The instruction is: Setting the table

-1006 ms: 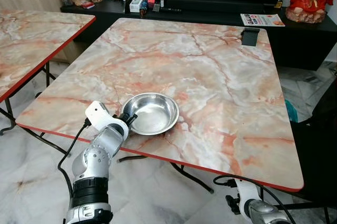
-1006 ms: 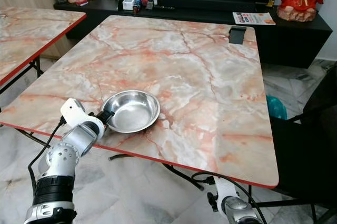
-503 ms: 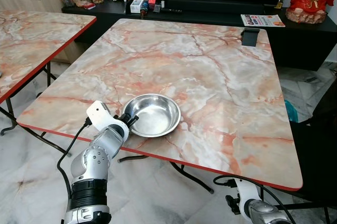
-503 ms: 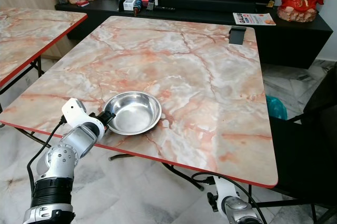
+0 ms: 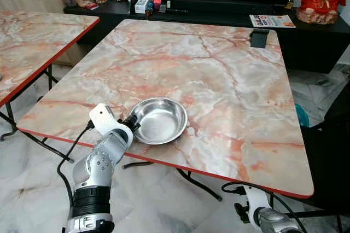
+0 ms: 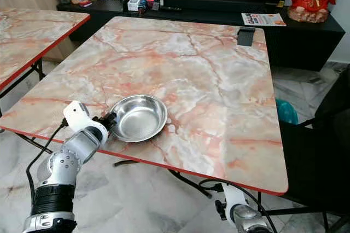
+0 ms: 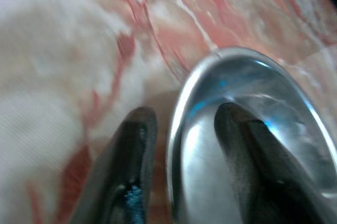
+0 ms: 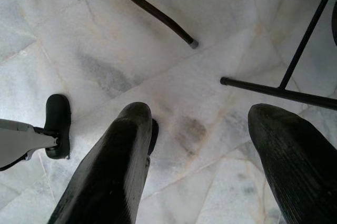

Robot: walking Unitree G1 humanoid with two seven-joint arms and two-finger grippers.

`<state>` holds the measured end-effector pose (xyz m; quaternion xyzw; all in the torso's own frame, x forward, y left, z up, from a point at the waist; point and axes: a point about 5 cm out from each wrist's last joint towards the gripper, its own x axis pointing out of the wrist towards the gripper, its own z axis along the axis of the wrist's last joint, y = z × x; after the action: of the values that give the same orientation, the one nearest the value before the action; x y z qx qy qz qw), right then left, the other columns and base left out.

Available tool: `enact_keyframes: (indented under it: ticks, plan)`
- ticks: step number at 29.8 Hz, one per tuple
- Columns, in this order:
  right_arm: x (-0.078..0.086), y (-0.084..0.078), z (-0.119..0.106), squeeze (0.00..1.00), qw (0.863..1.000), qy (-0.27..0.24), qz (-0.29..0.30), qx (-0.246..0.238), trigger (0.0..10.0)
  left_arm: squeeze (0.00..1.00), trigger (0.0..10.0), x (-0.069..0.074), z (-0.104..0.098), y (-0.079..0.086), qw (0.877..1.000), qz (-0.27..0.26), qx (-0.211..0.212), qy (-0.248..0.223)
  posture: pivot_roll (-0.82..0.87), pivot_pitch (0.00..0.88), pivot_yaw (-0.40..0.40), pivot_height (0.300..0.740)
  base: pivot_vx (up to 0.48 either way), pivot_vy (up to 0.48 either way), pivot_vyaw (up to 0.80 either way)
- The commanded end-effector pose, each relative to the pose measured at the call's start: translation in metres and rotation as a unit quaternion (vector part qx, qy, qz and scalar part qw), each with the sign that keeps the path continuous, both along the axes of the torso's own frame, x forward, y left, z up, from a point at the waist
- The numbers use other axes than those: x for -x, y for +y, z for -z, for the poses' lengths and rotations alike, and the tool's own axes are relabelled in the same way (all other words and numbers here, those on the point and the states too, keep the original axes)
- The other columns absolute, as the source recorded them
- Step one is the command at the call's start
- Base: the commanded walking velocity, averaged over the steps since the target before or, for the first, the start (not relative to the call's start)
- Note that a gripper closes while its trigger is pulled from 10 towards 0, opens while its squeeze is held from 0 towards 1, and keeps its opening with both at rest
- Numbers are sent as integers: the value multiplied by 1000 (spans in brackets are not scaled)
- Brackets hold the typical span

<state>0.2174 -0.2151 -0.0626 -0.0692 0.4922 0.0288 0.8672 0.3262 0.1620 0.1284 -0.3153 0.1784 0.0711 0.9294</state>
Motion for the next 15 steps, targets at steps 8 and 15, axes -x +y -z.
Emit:
enact_keyframes:
  ticks: [8,15]
  plan:
    - [-3,0,-2,0,1000,-6,-3,1,10000,0,10000,-1,-27,17,997,-5,-63,-44,7,35,20,740,0,0,0]
    - [-3,0,-2,0,1000,-6,-4,0,10000,0,10000,0,-50,39,990,-39,-104,-90,12,37,17,740,0,0,0]
